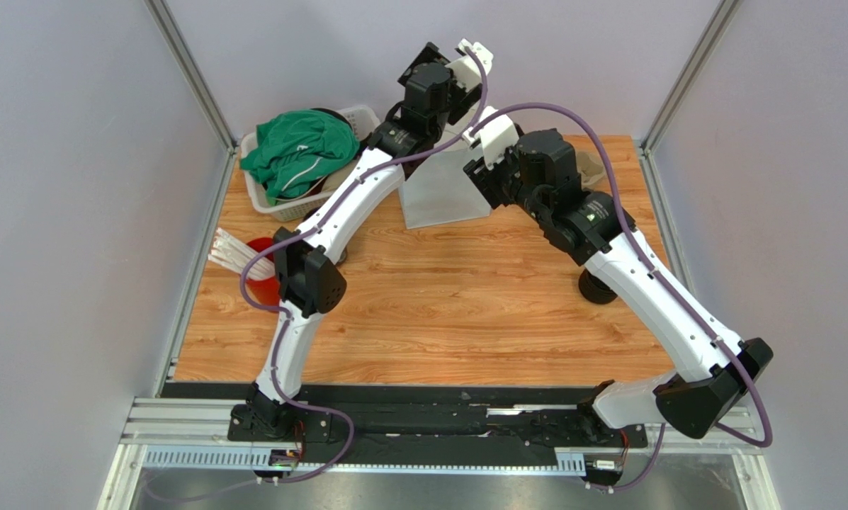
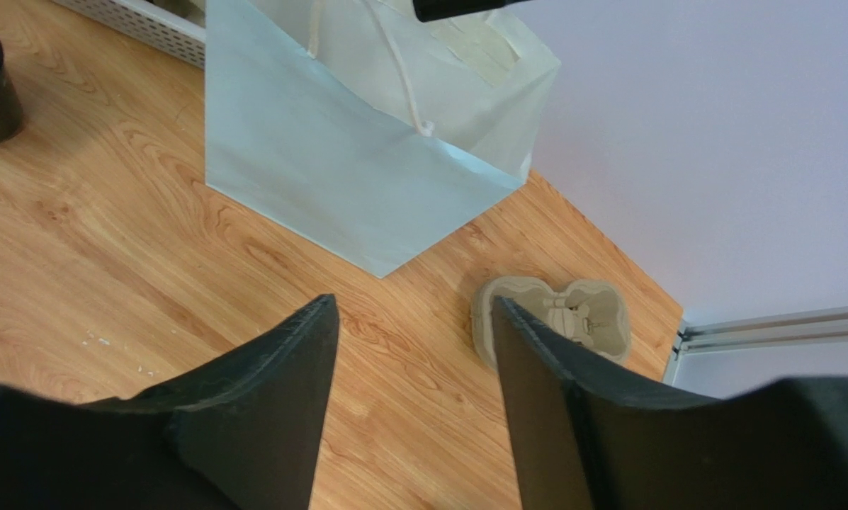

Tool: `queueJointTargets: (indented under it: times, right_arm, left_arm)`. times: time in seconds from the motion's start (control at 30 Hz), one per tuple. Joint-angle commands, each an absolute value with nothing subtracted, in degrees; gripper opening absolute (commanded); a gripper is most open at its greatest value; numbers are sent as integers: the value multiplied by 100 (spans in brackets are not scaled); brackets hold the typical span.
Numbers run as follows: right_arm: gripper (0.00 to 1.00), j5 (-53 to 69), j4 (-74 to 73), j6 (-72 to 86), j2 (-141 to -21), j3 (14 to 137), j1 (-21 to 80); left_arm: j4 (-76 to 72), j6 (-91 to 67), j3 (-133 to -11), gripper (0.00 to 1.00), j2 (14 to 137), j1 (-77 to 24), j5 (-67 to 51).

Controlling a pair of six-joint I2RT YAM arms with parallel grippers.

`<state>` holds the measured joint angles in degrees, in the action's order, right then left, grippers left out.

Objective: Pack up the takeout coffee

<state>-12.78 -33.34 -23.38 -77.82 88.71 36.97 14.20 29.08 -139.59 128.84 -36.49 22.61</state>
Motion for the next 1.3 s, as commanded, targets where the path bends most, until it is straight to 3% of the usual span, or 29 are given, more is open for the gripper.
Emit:
queueJointTargets:
  times: [0.0, 0.2, 0.33, 0.43, 0.6, 0.73, 0.8, 0.97, 1.13, 1.27]
  right_arm:
    - [62, -1433, -3163, -2250, -7453, 9343, 3464]
    - [71, -1424, -3322, -2294, -7032, 9247, 3191]
    - [77, -1424, -3331, -2539, -6531, 8685, 3006]
    - [80, -1328, -3383, -2645, -6048, 8192, 2918]
    - [81, -618, -3769, -2716, -5424, 7490, 2778]
    - [82, 51, -3938, -2847, -5125, 6690, 2760]
    - [87, 473, -3876, -2795, -5054, 6356, 2760]
    - [99, 668, -3621, -2531, -5089, 5757, 2751]
    - [99, 439, -3331, -2435, -4957, 5572, 2760]
    - [99, 379, -3244, -2382, -4896, 5520, 2760]
  left_arm:
    - [1063, 2909, -14238, 94, 12578, -3647, 2496]
    - [1229, 3199, -13852, 95, 11708, -3639, 2908]
    - [1932, 3305, -12835, 95, 10447, -3586, 2892]
    - [2626, 3051, -11212, 96, 9400, -3402, 2199]
    - [3645, 2804, -9644, 96, 8063, -2972, 1013]
    - [3841, 2698, -8249, 96, 7323, -2541, 142]
    - [3727, 2803, -7833, 96, 6937, -2523, -183]
    - [3718, 2883, -7418, 96, 6680, -2479, -632]
    - [3823, 3067, -7392, 95, 6978, -2286, -931]
    - [3780, 2971, -7409, 84, 7338, -1978, -1413]
